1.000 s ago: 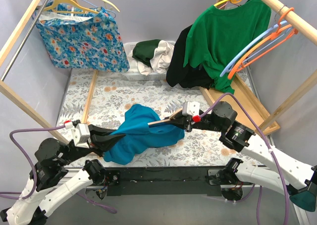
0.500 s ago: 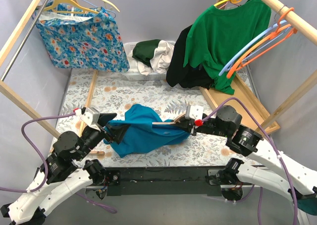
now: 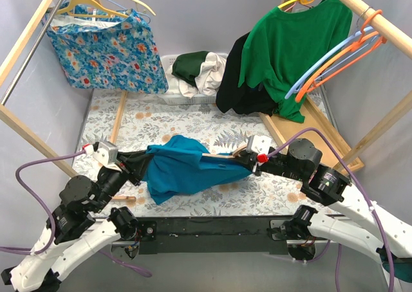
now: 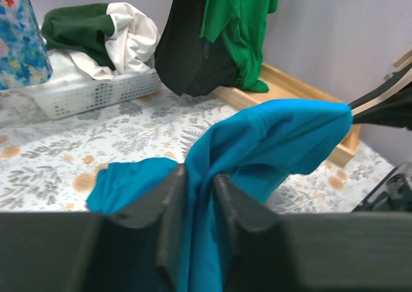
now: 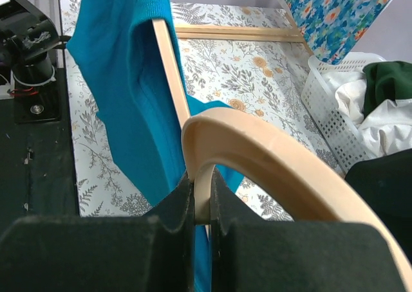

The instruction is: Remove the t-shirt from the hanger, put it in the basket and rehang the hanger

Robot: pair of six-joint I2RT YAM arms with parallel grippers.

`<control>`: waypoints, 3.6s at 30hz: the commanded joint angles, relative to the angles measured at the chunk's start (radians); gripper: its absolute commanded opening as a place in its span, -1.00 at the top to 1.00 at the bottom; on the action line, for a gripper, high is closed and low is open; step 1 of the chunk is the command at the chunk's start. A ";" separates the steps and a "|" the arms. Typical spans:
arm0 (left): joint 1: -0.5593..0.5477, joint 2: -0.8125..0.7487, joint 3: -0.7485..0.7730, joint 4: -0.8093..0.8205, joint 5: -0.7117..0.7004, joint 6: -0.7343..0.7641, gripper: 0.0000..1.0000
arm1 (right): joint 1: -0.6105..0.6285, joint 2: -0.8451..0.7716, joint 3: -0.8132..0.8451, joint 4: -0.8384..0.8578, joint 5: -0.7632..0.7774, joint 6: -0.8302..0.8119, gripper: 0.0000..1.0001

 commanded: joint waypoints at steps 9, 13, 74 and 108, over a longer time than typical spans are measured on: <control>-0.001 0.233 0.078 0.110 -0.169 0.034 1.00 | 0.004 -0.024 0.010 0.022 0.095 0.023 0.97; -0.001 0.282 0.194 0.122 -0.357 0.073 1.00 | 0.002 -0.015 -0.015 0.002 0.157 0.044 0.97; -0.001 0.267 0.252 -0.272 0.290 0.137 -0.61 | 0.004 0.028 -0.040 -0.136 -0.167 0.178 0.97; -0.001 0.448 0.238 -0.278 0.694 0.143 0.48 | 0.004 -0.076 0.045 -0.249 -0.227 0.129 0.97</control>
